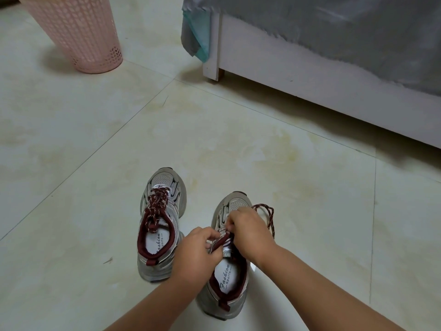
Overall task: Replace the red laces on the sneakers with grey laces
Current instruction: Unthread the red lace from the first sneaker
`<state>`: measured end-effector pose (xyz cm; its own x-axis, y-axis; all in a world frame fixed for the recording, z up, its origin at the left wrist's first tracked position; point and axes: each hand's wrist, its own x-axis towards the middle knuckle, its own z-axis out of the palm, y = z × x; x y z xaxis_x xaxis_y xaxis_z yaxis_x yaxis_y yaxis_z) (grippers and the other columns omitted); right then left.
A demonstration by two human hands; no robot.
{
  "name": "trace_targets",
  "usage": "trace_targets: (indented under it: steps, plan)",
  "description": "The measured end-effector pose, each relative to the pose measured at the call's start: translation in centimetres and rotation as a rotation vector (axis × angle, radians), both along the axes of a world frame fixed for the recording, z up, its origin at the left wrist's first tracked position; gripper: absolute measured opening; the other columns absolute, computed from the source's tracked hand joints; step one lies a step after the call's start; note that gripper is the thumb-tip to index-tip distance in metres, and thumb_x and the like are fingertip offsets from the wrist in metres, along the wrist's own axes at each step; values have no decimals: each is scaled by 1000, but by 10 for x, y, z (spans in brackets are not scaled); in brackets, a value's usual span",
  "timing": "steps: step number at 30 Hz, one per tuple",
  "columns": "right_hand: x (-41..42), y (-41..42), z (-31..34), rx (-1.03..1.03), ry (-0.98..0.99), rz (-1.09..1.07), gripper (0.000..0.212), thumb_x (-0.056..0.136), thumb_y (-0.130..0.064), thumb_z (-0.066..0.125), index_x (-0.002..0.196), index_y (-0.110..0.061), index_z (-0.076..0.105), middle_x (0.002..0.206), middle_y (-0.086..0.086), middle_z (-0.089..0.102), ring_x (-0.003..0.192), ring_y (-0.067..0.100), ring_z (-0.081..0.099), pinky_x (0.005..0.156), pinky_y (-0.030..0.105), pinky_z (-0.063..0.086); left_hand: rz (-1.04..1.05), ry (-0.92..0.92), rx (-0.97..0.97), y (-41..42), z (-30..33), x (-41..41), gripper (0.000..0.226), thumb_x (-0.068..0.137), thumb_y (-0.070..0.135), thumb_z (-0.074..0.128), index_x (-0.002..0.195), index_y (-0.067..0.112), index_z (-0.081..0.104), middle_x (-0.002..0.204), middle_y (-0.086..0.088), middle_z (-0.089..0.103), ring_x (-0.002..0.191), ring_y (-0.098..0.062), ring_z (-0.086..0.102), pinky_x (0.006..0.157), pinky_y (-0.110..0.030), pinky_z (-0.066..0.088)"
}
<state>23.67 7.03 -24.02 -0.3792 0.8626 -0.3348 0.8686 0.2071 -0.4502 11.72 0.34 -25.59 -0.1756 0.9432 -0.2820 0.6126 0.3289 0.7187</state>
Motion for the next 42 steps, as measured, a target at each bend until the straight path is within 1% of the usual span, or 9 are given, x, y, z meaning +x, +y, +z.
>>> trace_targets:
  steps: [7,10,14,17,21,25,31,34,42]
  plan:
    - [6,5,-2,-164,214,-340,36,70,16,32,58,-18,31,64,-3,38,57,9,31,50,20,24,0,-17,20,-2,-1,-1,15,77,21,67,91,25,65,91,10,61,72,-2,58,70,-19,47]
    - [13,5,-2,-226,338,-436,35,81,11,35,62,-17,38,64,-3,42,63,14,36,62,27,32,-6,-2,28,-2,-1,-1,14,77,22,67,91,26,65,90,11,60,71,0,58,70,-18,47]
    - [10,10,10,-169,309,-219,2,85,-17,60,83,-18,61,74,-10,50,76,11,47,69,23,34,-15,18,34,-2,-2,-1,13,78,22,66,91,25,65,90,11,60,69,4,55,61,-7,39]
    - [6,7,8,-145,230,-124,9,79,-22,69,86,-17,69,81,-9,48,79,7,46,71,21,32,-26,36,31,-2,-3,-1,13,78,23,65,91,27,64,89,11,58,68,6,52,59,-7,37]
    - [3,4,4,-188,324,-271,22,84,-8,62,62,-13,56,64,-5,56,58,3,46,52,10,34,-34,45,32,-1,-2,-1,14,79,23,65,92,26,64,90,11,58,68,3,53,64,-14,41]
    - [14,7,-2,-262,486,-622,33,89,-5,53,57,-14,46,58,-3,45,55,9,38,53,22,33,-45,24,43,-2,-4,-2,14,80,23,65,93,26,64,91,12,59,70,4,54,64,-8,39]
    - [7,8,8,-221,359,-323,2,84,-24,61,83,-25,60,77,-11,57,77,11,54,75,28,43,-35,46,48,-3,-5,-1,15,79,22,64,94,26,64,90,12,58,67,4,51,63,-10,38]
    - [0,3,8,-196,268,-227,14,77,-21,69,66,-27,62,76,-8,64,85,16,61,88,39,47,-47,51,45,-2,-5,-1,15,79,23,64,93,27,63,86,13,53,66,5,49,61,-9,35]
    - [16,16,4,-152,342,-637,31,88,-15,58,58,-20,50,66,-3,56,76,21,53,85,42,45,-45,36,51,-3,-4,-3,15,80,23,64,94,26,64,88,14,55,67,7,49,61,-4,38]
